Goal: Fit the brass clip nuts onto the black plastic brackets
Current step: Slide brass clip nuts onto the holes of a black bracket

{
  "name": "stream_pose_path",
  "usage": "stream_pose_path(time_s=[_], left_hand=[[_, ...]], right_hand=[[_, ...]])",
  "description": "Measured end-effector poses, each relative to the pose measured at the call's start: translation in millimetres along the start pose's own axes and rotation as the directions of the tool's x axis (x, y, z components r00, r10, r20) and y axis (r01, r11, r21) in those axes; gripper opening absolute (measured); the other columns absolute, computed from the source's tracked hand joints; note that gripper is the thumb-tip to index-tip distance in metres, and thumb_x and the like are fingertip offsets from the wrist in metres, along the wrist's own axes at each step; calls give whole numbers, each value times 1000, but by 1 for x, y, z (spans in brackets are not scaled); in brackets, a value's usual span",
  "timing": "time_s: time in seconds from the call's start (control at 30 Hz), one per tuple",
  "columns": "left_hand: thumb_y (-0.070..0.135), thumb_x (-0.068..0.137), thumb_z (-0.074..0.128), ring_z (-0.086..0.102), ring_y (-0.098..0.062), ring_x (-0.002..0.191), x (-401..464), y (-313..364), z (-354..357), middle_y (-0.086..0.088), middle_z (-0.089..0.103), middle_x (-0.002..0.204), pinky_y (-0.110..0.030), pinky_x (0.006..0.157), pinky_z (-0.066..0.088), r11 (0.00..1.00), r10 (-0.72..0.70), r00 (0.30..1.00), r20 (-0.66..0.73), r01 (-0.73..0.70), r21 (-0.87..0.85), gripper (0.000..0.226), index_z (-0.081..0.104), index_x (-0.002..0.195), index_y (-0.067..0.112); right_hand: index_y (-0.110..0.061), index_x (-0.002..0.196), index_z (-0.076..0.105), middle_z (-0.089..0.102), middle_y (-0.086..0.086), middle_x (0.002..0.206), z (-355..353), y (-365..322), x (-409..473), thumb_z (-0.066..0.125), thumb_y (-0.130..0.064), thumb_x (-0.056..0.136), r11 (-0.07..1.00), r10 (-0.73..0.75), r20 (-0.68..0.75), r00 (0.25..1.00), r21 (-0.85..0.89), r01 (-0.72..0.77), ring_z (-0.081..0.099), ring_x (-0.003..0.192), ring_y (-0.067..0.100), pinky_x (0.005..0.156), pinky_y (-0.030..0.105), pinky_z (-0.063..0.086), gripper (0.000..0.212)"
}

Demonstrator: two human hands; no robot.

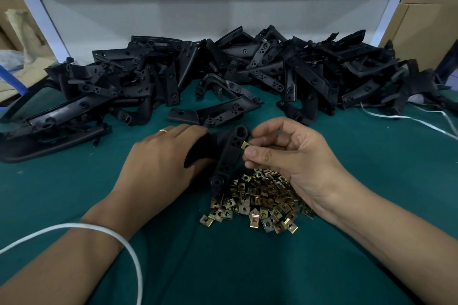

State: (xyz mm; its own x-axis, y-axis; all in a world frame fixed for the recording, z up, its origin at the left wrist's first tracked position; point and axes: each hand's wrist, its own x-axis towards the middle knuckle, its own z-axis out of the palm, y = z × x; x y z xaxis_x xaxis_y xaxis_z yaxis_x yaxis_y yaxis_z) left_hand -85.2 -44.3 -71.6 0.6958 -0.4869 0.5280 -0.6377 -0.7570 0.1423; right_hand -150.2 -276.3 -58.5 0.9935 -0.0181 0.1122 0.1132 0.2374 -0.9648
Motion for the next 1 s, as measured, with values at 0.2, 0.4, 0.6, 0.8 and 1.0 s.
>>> stream_pose_path(time_s=[0.2, 0.4, 0.6, 0.8, 1.0], left_hand=[[45, 89, 60, 68, -26, 96, 1, 0, 1, 8, 71, 109, -38, 69, 52, 999, 36, 999, 25, -36, 13, 40, 63, 125, 26], [36, 85, 70, 66, -27, 100, 0, 0, 2, 6, 71, 113, -40, 74, 53, 999, 43, 997, 67, -43, -4, 46, 64, 130, 23], [30, 85, 75, 69, -29, 99, -1, 2, 3, 3, 74, 114, -41, 78, 57, 997, 75, 995, 60, -75, -4, 45, 69, 128, 18], [44, 85, 64, 68, -20, 97, -1, -5, 2, 11, 72, 111, -33, 76, 52, 993, 112, 993, 45, -111, -31, 47, 68, 127, 24], [55, 87, 51, 64, -13, 101, -1, -8, -1, 17, 69, 112, -32, 80, 51, 984, 152, 984, 94, -141, -108, 50, 66, 128, 30]], right_hand=[[-2, 99, 72, 76, 14, 86, -1, 1, 0, 87, -2, 69, 999, -26, -11, 1000, -30, 25, 78, 78, 30, 74, 33, 64, 34], [-4, 99, 71, 76, 20, 85, -2, 2, -1, 90, -3, 68, 1000, -6, 5, 1000, 10, 6, 78, 79, 35, 73, 38, 65, 37], [-3, 102, 65, 74, 15, 81, -4, 5, -1, 91, -5, 67, 999, -1, 27, 1000, -54, 3, 78, 73, 35, 73, 43, 66, 44], [-20, 110, 69, 66, 0, 87, -12, -4, 3, 94, -18, 67, 908, -97, 163, 982, -389, 154, 69, 70, 21, 68, 34, 62, 50], [-46, 123, 72, 52, -10, 107, -20, -7, 0, 88, -32, 79, 663, -172, 361, 917, -645, 378, 57, 102, 21, 89, 28, 52, 49]])
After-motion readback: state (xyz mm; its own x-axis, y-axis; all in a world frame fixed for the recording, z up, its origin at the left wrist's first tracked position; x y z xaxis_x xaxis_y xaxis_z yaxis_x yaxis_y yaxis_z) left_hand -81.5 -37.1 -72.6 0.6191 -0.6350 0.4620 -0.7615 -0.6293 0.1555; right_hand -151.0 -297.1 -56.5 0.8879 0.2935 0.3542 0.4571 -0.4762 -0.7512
